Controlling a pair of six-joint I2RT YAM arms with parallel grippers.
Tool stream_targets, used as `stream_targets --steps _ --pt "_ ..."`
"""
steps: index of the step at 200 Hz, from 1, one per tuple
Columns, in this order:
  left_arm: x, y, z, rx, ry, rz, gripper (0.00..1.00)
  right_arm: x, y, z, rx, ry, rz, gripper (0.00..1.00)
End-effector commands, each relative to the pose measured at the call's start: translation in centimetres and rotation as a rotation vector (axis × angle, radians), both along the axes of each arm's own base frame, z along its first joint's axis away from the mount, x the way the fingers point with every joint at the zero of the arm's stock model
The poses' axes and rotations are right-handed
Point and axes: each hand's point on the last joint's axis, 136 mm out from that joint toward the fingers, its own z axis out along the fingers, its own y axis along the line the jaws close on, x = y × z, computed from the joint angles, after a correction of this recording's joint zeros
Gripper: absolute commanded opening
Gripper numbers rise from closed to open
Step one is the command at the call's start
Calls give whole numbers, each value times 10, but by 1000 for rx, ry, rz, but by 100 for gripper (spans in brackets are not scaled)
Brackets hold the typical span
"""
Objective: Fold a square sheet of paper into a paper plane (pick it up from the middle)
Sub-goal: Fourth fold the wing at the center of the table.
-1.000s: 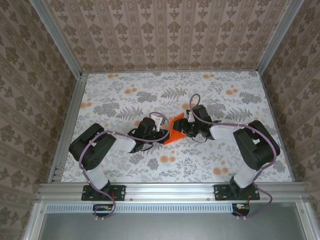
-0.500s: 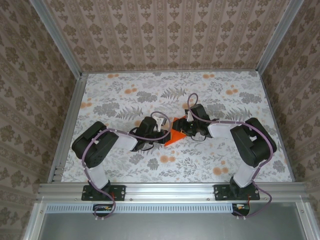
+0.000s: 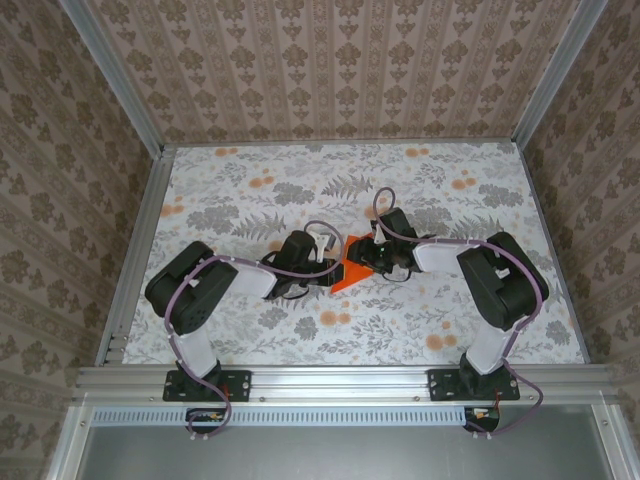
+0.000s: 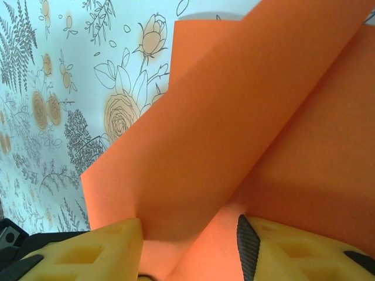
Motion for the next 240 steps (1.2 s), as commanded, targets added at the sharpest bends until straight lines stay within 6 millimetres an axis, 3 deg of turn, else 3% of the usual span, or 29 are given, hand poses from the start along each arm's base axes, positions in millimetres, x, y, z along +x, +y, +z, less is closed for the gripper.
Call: stream_targets --steps 1,84,107,188,240 --pt "1 -2 1 -8 34 3 12 -3 -7 -14 -73 41 -3 47" --pt "5 16 17 11 30 48 25 -7 -18 -26 -140 66 -22 44" --pt "7 12 18 3 36 42 25 -8 -18 -27 -140 68 -21 44" --pt "13 -2 3 3 84 17 13 -9 -15 -23 -111 52 -16 45" --pt "10 -7 0 -7 113 -16 8 -7 -9 -14 -44 -14 3 53"
